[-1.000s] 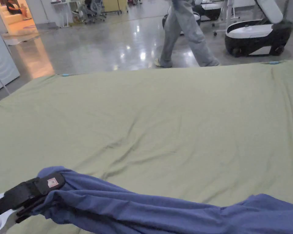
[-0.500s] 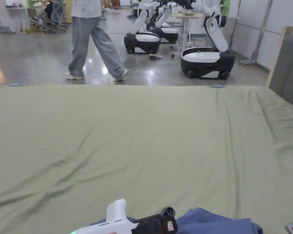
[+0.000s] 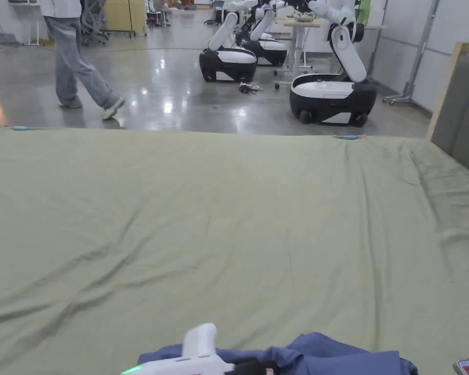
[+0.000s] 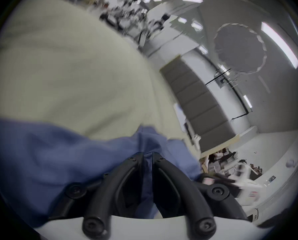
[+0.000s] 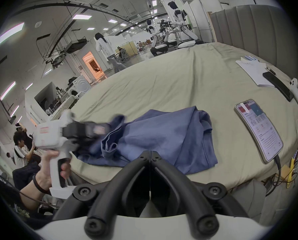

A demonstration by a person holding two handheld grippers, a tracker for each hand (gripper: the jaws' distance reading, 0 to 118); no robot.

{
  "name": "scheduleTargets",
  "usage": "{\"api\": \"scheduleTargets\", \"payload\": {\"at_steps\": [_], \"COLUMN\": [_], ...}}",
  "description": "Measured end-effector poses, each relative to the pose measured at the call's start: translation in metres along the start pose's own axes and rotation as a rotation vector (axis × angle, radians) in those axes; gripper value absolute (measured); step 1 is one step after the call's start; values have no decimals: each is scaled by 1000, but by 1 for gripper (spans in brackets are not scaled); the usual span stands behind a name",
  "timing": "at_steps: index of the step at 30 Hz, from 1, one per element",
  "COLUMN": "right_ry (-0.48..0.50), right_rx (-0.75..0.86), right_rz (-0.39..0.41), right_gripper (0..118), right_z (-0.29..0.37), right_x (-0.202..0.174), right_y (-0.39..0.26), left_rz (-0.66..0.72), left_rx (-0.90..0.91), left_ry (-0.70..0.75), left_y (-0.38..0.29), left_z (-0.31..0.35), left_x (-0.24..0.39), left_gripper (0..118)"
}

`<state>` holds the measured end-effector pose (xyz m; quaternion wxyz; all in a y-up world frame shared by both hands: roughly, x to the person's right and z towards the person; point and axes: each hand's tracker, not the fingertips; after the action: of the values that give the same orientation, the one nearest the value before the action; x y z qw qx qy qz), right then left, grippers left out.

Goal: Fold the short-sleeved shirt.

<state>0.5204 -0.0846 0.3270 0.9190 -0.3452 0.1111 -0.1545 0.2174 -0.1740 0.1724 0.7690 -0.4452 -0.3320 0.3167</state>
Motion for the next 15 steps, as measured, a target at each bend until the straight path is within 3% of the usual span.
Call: {"api": "scheduleTargets", "payload": {"at_steps": [2, 5, 6, 8, 9, 12, 15], "right_ry": [-15, -19, -15, -16, -18, -3, 5], "right_rx": [-6, -8, -8, -5, 0, 1, -8], "right_rz": [16, 8, -2, -12, -12, -17, -9], "right_gripper": [0, 0, 0, 0, 0, 0, 0], "right_z": [2, 5, 4, 5, 5, 4, -1], "right_x": [-1, 2, 3, 4, 4, 5, 3], "right_y": [-2, -3, -3, -1, -1, 1, 2], "left_rz": [-89, -8, -30, -77, -77, -40, 37], "left_rx": [46, 50, 88, 162, 162, 277, 367], "left_ry": [37, -28, -58, -83, -89, -16, 36], "left_y": [-1, 10, 12, 17, 21, 27, 28], "left_z": [-10, 8, 27, 67, 86, 158, 204], "left_x": [-1, 4, 1, 1, -3, -24, -54], "left_gripper": [5, 6, 11, 42, 49, 58, 58]}}
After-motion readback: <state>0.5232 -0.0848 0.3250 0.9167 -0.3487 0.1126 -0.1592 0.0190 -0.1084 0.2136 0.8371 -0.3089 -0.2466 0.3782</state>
